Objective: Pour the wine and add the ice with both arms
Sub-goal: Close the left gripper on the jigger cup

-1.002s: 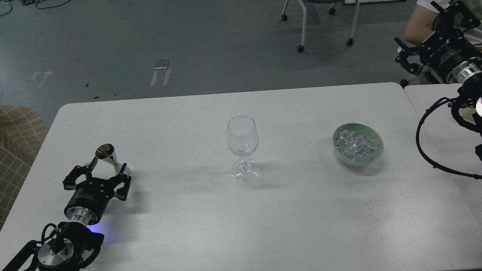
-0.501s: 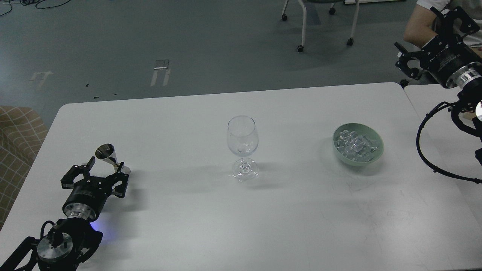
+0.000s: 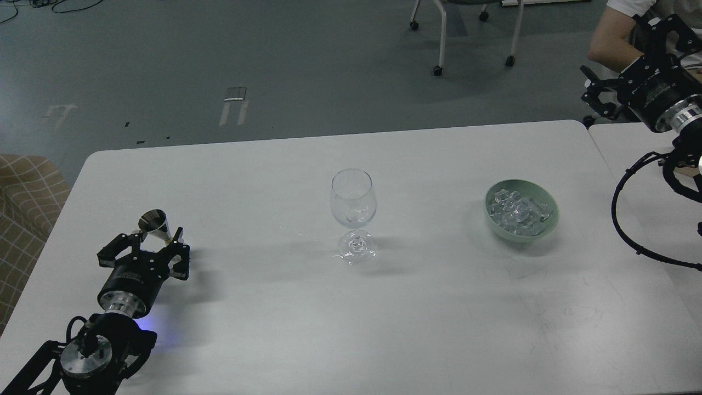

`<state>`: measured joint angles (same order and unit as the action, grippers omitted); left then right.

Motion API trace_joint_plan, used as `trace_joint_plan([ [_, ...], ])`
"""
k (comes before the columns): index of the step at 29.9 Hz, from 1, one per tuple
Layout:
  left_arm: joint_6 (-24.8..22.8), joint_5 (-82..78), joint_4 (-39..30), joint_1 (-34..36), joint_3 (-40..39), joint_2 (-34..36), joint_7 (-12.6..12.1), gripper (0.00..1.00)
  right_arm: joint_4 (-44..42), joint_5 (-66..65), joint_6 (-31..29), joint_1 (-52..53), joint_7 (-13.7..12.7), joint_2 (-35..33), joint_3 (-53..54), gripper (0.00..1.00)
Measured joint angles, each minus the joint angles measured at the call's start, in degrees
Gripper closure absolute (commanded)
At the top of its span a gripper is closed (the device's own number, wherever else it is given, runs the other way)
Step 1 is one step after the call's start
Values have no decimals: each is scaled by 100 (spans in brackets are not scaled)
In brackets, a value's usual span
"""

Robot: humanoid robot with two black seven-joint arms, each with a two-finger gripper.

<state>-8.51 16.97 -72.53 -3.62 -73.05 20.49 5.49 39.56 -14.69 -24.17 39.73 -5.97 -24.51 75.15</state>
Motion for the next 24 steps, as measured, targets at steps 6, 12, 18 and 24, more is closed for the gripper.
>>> trace_joint_plan([
  [6, -7, -23, -93, 68, 2, -11, -3, 46, -9, 0, 0, -3, -1, -19, -1, 0],
  [12, -2, -36, -21, 168, 2, -18, -11, 47, -9, -2, 0, -3, -1, -81, -1, 0],
  [18, -16, -44, 64, 194, 0, -63, -18, 49, -9, -2, 0, 6, -3, -104, -1, 0],
  [24, -38, -45, 111, 196, -7, -92, -7, 52, -2, -2, 0, 9, -10, -107, -1, 0],
])
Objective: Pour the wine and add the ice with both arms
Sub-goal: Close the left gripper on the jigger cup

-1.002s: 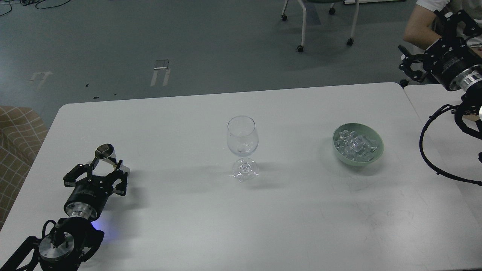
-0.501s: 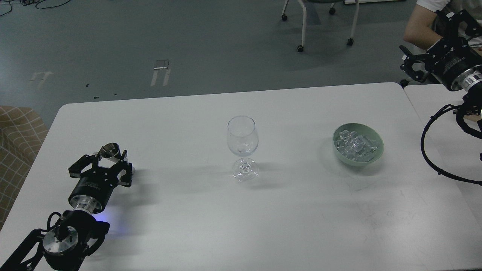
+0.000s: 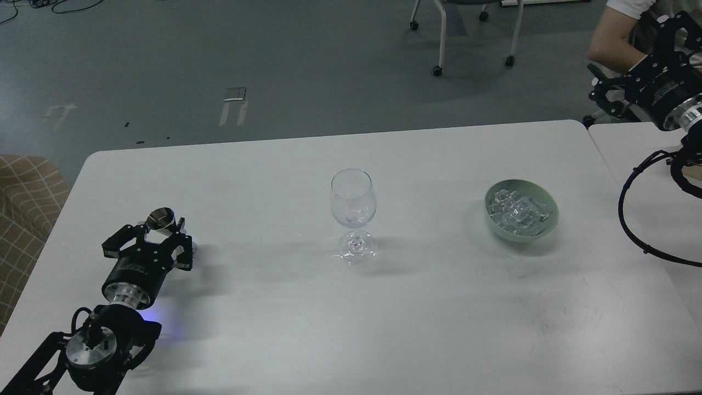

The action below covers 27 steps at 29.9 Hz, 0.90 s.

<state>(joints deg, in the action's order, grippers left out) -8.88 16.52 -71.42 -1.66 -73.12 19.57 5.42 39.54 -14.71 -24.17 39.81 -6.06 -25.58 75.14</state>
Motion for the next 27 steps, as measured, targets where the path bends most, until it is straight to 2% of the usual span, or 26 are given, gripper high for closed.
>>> trace_joint_plan([
  [5, -39, 0, 98, 16, -1, -18, 2, 55, 2, 0, 0, 1, 0, 0, 0, 0],
  [12, -400, 0, 229, 24, 6, -89, -15, 56, 2, 0, 0, 1, 0, -15, 0, 0],
  [27, -462, -1, 251, 13, 5, -96, -21, 58, 2, -5, 0, 1, 0, -11, 0, 0],
])
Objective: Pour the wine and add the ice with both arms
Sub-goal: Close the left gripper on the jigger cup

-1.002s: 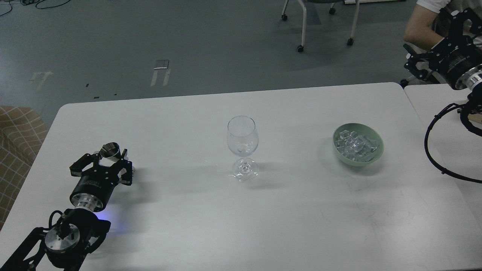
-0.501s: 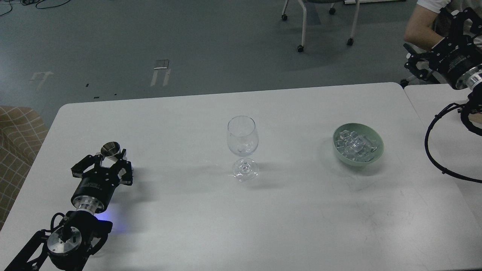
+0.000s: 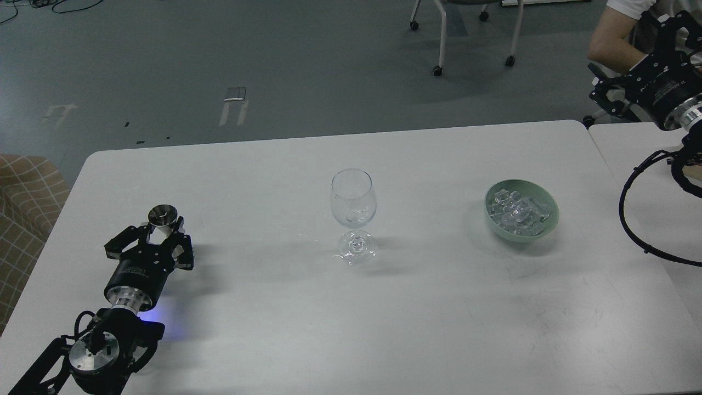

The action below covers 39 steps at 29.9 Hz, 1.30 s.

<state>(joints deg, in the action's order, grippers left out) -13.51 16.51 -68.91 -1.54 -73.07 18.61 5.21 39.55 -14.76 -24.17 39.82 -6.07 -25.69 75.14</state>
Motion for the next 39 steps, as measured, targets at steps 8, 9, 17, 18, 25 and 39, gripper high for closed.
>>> trace_joint_plan([
  [8, -4, -4, 0, -2, -6, 0, 6, 58, 0, 0, 0, 0, 0, -1, 0, 0],
  [9, -11, -5, 0, -3, -6, 1, 7, 58, 0, 0, 0, 0, 0, -2, 0, 0],
  [17, -313, 1, 0, -35, 2, 2, 13, 58, 0, 0, 0, 0, 0, -6, 0, 0],
  [18, -337, 2, 0, -39, 2, 2, 13, 58, 0, 0, 0, 0, 0, -6, 0, 0],
  [25, -493, 2, 0, -63, 4, 2, 29, 58, 8, 0, 0, 0, 0, -6, 0, 0],
  [39, -924, 2, -95, -108, -5, 38, 33, 64, 9, 0, 0, 0, 0, -6, 0, 0],
])
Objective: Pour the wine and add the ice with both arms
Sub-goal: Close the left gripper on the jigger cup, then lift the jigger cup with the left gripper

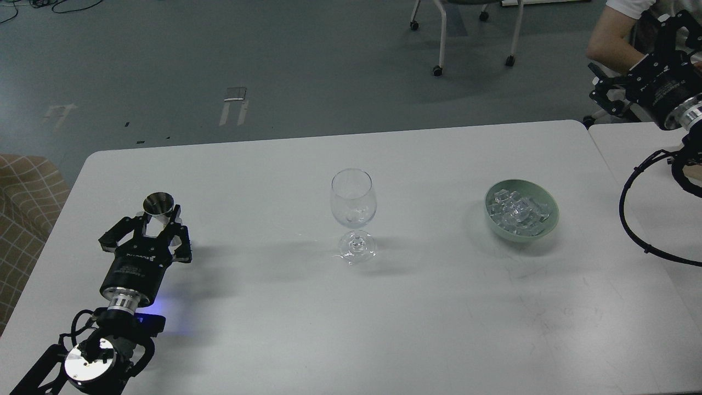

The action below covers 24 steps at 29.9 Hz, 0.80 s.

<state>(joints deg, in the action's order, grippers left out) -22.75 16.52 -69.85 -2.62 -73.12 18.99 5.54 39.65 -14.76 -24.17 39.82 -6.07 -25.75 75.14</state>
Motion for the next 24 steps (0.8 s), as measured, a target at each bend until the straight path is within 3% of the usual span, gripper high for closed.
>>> trace_joint_plan([
  [18, -300, 0, -10, -2, -9, 60, 0, 68, 28, 0, 9, 4, 0, 0, 0, 0],
  [24, -413, 0, -18, -2, -10, 60, 0, 75, 34, 0, 9, 8, 0, -9, 0, 0],
])
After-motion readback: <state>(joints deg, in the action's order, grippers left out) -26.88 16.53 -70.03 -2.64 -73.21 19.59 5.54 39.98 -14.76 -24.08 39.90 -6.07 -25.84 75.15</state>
